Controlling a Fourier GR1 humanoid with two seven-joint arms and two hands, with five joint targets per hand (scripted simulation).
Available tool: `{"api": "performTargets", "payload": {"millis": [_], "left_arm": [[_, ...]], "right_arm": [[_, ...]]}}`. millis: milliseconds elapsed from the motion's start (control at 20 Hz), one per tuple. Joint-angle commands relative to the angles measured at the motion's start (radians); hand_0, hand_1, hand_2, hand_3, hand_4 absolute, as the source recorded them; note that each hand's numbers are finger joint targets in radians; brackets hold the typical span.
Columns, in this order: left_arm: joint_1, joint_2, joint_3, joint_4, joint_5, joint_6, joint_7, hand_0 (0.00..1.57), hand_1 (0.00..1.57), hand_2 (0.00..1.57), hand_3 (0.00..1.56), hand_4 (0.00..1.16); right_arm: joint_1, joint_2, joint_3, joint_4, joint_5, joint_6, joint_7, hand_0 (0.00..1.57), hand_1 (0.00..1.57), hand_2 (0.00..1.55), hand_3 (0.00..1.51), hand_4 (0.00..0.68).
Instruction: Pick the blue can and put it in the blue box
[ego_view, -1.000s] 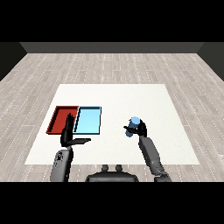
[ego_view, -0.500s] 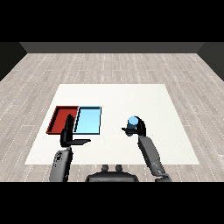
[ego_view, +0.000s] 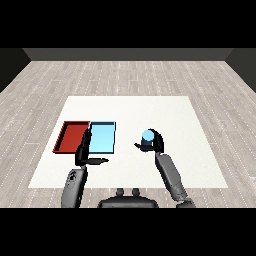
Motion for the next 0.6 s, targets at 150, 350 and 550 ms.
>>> {"api": "performTargets", "payload": {"millis": [150,350,550], "left_arm": [[-0.029,-0.021,-0.084,0.003,0.009,0.040,0.039,0.00,0.00,0.00,0.00,0.00],[-0.037,-0.021,-0.098,-0.001,0.010,0.058,0.050,0.00,0.00,0.00,0.00,0.00],[-0.119,-0.021,-0.125,0.073,0.028,0.068,0.032,0.00,0.00,0.00,0.00,0.00]], "right_arm": [[0.039,0.003,0.061,-0.158,0.001,0.005,0.053,1.44,1.44,1.47,1.34,0.556],[-0.032,0.003,0.016,-0.115,0.015,0.031,0.069,1.44,1.44,1.47,1.34,0.563],[-0.058,-0.007,-0.031,-0.084,-0.002,0.074,0.063,1.44,1.44,1.47,1.34,0.563]]}}
